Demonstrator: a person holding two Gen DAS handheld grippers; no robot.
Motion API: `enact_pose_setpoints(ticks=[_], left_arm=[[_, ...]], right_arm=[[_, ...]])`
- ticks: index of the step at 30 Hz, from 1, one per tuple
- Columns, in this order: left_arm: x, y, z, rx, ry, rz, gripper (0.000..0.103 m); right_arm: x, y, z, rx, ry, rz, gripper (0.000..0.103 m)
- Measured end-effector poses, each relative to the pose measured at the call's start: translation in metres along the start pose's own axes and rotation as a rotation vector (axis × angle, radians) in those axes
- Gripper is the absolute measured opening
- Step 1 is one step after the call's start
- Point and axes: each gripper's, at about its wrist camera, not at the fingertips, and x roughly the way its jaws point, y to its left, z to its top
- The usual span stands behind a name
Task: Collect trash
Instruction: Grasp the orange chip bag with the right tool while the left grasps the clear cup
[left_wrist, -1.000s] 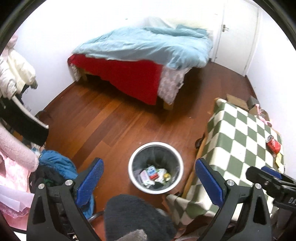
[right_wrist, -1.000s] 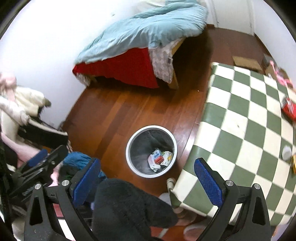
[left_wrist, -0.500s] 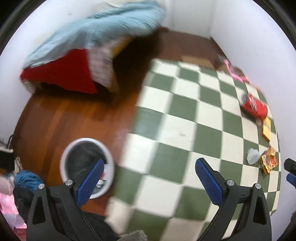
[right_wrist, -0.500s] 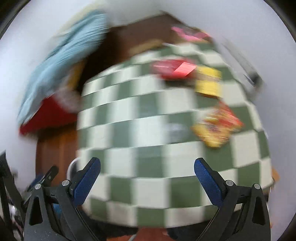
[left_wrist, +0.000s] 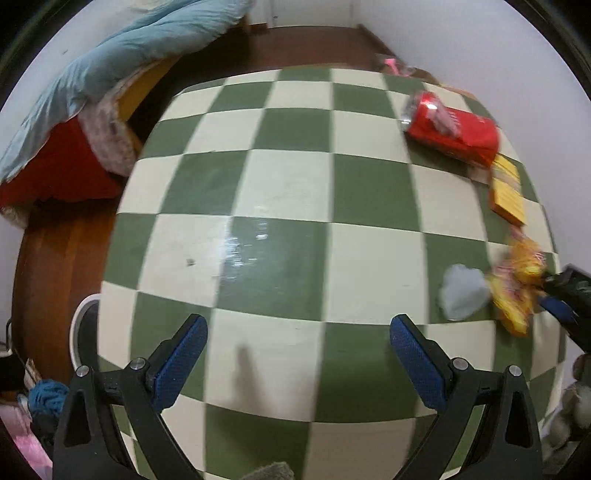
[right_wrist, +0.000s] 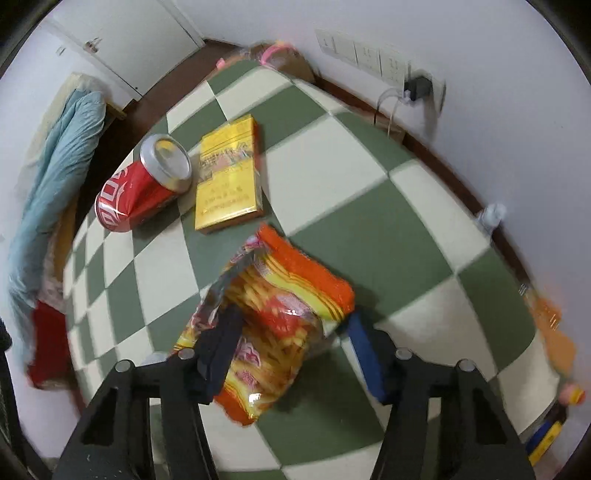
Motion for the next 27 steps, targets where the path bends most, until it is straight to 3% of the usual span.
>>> enact_pose_setpoints(ticks=[1,3,8,15,16,20,27], left_arm=[[-0.002,-0.005,0.000,0.011,-0.002,-0.015,0.101],[-0.007,-0.017,-0.001,0.040,-0.016,-0.038,0.101],[-0.010,-0.048,0.000,0.102,-0.021,-0.101,0.100],[0.021,-0.095,0.009,0.180,0.015,-0.134,0.098],[0.024,-0.098,0.010,0.186,0.016,-0.129,0.093],[0.033,-0.105,0.014,0.188,0.017,-0.117,0.038],[0.006,-0.089,0.019,0.150,-0.061,-0.130,0.038]], right_arm=[[0.002,0.005,-0.002,-0.039,0.000,-0.006,0.026],[0.004,0.005,-0.004,-0.065,-0.007,-0.025,0.021],[-0.010,-0.018,-0.004,-0.046,-0.023,0.002,0.018],[-0.023,-0.056,0.003,-0.013,-0.013,-0.029,0.018],[-0.022,-0.059,0.004,-0.008,-0.011,-0.031,0.018],[-0.020,-0.065,0.005,-0.001,-0.001,-0.034,0.018],[-0.035,-0.053,0.002,-0.045,-0.015,-0.004,0.015]])
